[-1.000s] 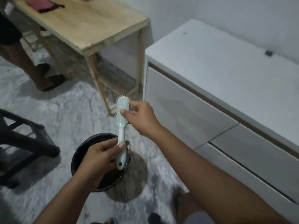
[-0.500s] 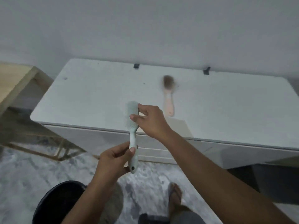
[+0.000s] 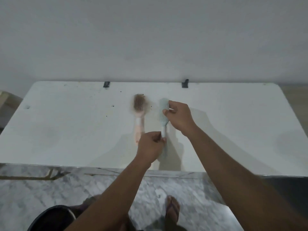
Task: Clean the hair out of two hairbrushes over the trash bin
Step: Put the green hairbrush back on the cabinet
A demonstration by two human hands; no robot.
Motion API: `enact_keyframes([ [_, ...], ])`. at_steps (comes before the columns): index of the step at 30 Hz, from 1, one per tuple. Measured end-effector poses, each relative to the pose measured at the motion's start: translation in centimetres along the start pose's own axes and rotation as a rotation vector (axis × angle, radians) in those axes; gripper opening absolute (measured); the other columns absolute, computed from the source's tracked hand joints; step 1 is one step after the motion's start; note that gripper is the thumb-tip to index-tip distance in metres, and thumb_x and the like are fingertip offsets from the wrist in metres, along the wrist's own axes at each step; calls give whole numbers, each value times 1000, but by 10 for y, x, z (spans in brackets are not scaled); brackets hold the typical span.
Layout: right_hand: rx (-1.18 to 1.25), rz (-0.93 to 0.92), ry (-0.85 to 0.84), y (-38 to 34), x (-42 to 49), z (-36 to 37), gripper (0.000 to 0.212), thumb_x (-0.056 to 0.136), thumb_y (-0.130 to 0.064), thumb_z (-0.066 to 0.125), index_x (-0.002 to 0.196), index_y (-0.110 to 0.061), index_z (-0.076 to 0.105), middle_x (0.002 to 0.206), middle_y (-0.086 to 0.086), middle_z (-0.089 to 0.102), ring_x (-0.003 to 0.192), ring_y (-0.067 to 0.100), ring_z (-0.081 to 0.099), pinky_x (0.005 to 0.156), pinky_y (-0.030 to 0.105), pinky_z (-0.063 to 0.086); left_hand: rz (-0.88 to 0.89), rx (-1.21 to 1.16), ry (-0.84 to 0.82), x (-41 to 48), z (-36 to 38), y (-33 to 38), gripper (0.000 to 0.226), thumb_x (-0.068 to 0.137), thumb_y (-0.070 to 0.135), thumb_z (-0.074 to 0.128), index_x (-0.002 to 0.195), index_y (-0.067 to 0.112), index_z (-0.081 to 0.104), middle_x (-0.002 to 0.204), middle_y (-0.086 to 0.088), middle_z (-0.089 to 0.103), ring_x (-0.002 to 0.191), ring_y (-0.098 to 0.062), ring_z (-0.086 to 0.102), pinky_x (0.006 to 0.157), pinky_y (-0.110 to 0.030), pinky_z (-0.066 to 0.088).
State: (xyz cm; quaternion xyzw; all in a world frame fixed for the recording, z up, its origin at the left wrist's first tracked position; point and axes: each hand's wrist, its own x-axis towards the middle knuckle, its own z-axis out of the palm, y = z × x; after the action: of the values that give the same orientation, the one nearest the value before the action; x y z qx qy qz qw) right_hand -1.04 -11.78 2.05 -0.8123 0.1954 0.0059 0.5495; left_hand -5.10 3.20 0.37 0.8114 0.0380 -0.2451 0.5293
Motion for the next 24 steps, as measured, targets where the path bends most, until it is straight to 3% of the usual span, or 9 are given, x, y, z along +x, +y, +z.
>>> enact_keyframes([
  [3, -63, 24, 59, 9, 30, -6, 15, 87, -16, 65, 99, -11, 73, 98, 6, 77, 95, 25, 73, 89, 47, 58, 0, 93, 40, 31, 15, 11, 30, 85, 18, 59, 66, -3, 49, 61, -8, 41, 55, -17, 39, 56, -28, 33],
  [8, -105, 91, 84, 22, 58, -7, 20, 85, -24, 61, 90, -5, 66, 87, 12, 74, 84, 30, 70, 78, 42, 60, -7, 217, 29, 61, 23, 18, 23, 86, 16, 61, 72, -3, 62, 64, -7, 52, 57, -19, 48, 56, -23, 43],
  [10, -160, 94, 82, 21, 60, -8, 26, 88, -23, 61, 74, -3, 52, 66, 7, 59, 63, 24, 54, 61, 31, 48, 22, 300, 27, 65, 25, 18, 27, 87, 18, 59, 71, -4, 59, 62, -8, 52, 56, -20, 47, 53, -23, 41],
  [12, -229, 73, 86, 22, 60, -6, 35, 93, -22, 60, 66, -11, 40, 59, 0, 46, 59, 19, 42, 56, 25, 34, 54, 356, 31, 64, 27, 18, 28, 88, 17, 57, 70, -4, 59, 59, -11, 54, 55, -24, 50, 52, -21, 43],
  [16, -274, 34, 99, 24, 57, -1, 26, 97, -22, 58, 86, 1, 60, 81, 15, 69, 79, 30, 63, 71, 30, 44, 98, 407, 56, 62, 31, 16, 25, 88, 18, 57, 68, 2, 59, 56, -2, 50, 55, -21, 46, 61, -31, 46],
  [20, -326, -5, 141, 31, 59, 2, 32, 95, -16, 57, 68, -8, 41, 61, 8, 51, 60, 24, 43, 58, 26, 36, 129, 433, 75, 58, 33, 13, 19, 87, 20, 59, 73, 9, 62, 64, -3, 57, 61, -22, 52, 60, -29, 46],
  [24, -345, 15, 148, 35, 60, 0, 26, 95, -20, 59, 86, 4, 61, 81, 18, 71, 83, 33, 67, 69, 27, 42, 131, 430, 84, 60, 32, 11, 21, 87, 24, 62, 75, 8, 60, 72, -9, 61, 59, -20, 53, 59, -29, 45],
])
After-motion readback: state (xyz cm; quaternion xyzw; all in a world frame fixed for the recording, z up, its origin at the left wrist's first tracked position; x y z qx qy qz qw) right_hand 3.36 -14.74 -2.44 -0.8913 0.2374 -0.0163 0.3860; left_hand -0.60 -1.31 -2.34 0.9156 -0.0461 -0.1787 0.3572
